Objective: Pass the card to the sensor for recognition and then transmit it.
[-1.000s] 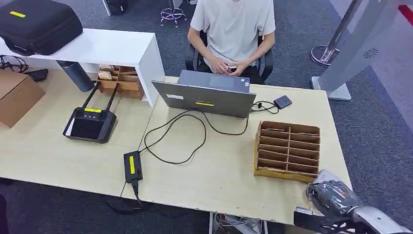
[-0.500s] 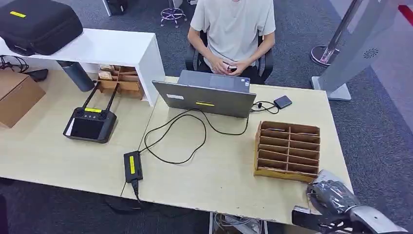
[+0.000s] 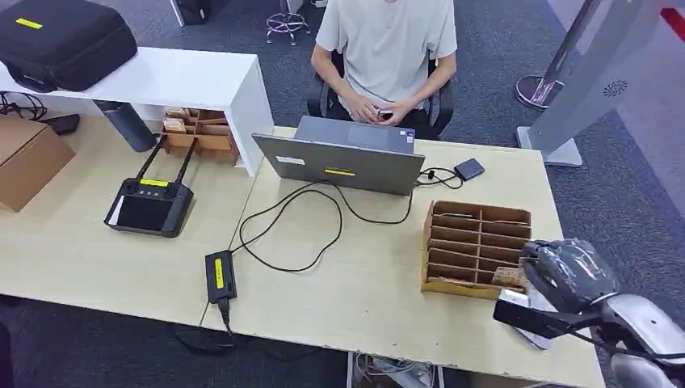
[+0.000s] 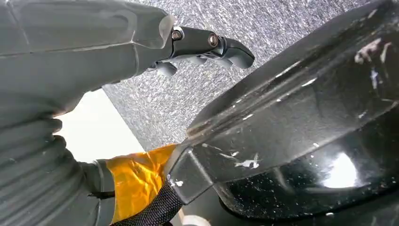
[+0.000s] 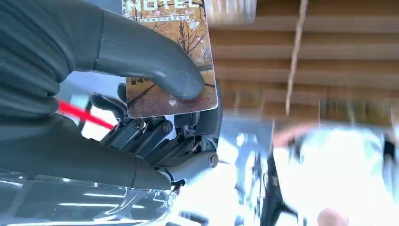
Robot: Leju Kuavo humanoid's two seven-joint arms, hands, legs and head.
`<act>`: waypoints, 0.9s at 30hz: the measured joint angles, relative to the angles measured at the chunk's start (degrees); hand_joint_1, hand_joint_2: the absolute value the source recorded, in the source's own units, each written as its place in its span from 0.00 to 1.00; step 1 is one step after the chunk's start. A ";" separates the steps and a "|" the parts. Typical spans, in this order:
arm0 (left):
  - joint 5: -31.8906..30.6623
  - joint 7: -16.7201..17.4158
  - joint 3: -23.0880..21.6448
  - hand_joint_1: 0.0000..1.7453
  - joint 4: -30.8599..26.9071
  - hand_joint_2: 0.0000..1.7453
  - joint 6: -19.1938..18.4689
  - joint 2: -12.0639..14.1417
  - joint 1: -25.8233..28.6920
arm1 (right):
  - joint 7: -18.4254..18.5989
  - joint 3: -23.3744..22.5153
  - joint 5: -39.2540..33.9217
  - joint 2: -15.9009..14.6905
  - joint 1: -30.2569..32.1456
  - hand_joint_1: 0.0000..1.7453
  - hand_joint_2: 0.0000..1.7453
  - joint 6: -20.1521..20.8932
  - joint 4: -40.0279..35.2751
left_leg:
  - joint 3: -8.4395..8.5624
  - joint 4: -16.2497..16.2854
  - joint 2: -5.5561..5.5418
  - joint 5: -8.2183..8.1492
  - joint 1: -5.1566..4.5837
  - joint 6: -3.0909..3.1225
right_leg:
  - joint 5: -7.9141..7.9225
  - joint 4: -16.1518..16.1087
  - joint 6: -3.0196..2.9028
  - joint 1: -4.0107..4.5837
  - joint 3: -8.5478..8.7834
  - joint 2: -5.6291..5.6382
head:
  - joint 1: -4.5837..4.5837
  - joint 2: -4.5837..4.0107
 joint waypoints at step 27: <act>-3.89 -0.04 -6.45 0.00 -0.02 1.00 -0.57 0.02 -2.28 | -2.16 1.28 13.91 9.99 -27.42 1.00 1.00 -11.13 9.46 | -0.03 0.01 -0.05 0.15 0.00 0.07 | 0.08 0.03 -0.01 0.00 -0.02 -0.06 | 0.04 0.00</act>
